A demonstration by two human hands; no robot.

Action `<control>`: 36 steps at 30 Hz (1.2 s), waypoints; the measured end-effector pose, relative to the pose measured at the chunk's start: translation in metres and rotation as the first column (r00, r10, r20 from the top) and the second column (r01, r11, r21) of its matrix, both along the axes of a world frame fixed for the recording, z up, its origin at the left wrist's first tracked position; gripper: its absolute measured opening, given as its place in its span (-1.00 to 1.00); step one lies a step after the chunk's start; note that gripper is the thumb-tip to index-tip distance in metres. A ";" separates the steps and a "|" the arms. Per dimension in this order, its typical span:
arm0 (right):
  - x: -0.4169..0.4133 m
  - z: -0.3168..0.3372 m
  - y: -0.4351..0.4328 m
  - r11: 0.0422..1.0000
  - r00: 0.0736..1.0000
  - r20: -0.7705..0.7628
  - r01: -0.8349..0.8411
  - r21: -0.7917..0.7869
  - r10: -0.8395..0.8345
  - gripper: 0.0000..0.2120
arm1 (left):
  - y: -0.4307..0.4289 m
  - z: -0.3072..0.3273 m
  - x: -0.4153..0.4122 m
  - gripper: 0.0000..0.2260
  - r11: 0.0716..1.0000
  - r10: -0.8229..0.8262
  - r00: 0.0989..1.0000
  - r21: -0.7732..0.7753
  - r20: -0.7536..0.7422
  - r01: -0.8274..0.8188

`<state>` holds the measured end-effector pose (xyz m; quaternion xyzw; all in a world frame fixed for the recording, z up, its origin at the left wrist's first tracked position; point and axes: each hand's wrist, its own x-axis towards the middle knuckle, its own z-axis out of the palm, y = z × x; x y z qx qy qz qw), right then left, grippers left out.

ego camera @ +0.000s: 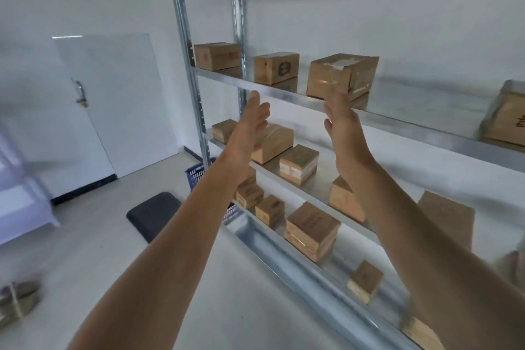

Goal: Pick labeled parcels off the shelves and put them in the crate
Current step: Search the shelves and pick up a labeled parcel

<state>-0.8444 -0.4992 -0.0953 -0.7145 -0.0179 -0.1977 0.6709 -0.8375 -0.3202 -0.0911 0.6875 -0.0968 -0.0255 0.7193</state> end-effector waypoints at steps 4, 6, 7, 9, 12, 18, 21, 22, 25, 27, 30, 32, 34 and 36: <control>0.042 -0.023 0.037 0.998 0.992 -0.107 -0.062 -0.004 0.061 -0.17 | 0.039 -0.022 0.030 -0.34 0.998 0.065 0.996 0.006 -0.053 -0.065; 0.065 -0.035 0.053 0.996 0.984 -0.153 -0.093 -0.007 0.090 -0.08 | 0.052 -0.034 0.049 -0.30 0.997 0.071 0.993 0.018 -0.090 -0.070; 0.078 -0.041 0.061 0.994 0.981 -0.157 -0.113 0.000 0.112 -0.08 | 0.058 -0.040 0.060 -0.29 0.997 0.072 0.992 0.030 -0.108 -0.069; 0.100 -0.052 0.073 0.990 0.978 -0.157 -0.142 0.002 0.140 -0.08 | 0.067 -0.048 0.080 -0.29 0.995 0.091 0.986 0.057 -0.139 -0.083; 0.143 -0.067 0.091 0.985 0.965 -0.196 -0.171 0.020 0.172 -0.03 | 0.077 -0.053 0.117 -0.40 0.989 0.146 0.969 0.063 -0.198 -0.136; 0.213 -0.086 0.117 0.971 0.950 -0.205 -0.222 0.082 0.235 -0.36 | 0.100 -0.076 0.185 -0.34 0.980 0.187 0.939 0.115 -0.290 -0.160; 0.245 -0.096 0.130 0.965 0.939 -0.225 -0.248 0.083 0.260 -0.34 | 0.115 -0.090 0.213 -0.31 0.975 0.210 0.929 0.130 -0.304 -0.178; 0.255 -0.101 0.134 0.964 0.935 -0.236 -0.251 0.084 0.264 -0.32 | 0.120 -0.095 0.224 -0.31 0.974 0.213 0.928 0.138 -0.307 -0.178; 0.287 -0.116 0.148 0.969 0.929 -0.278 -0.238 0.064 0.246 -0.24 | 0.136 -0.106 0.258 -0.32 0.968 0.240 0.916 0.148 -0.322 -0.201; 0.308 -0.124 0.157 0.972 0.918 -0.318 -0.227 0.066 0.236 -0.23 | 0.147 -0.112 0.281 -0.31 0.968 0.240 0.913 0.148 -0.331 -0.201; 0.340 -0.135 0.173 0.977 0.916 -0.341 -0.199 0.074 0.213 -0.24 | 0.169 -0.122 0.321 -0.30 0.972 0.224 0.910 0.143 -0.349 -0.184; 0.362 -0.141 0.186 0.982 0.917 -0.351 -0.175 0.076 0.190 -0.24 | 0.184 -0.128 0.351 -0.31 0.975 0.209 0.912 0.141 -0.353 -0.169; 0.388 -0.147 0.201 0.985 0.921 -0.352 -0.148 0.084 0.168 -0.24 | 0.203 -0.135 0.384 -0.31 0.980 0.182 0.916 0.140 -0.357 -0.140; 0.413 -0.151 0.222 0.990 0.920 -0.366 -0.115 0.082 0.137 -0.26 | 0.224 -0.143 0.418 -0.32 0.984 0.153 0.917 0.142 -0.368 -0.107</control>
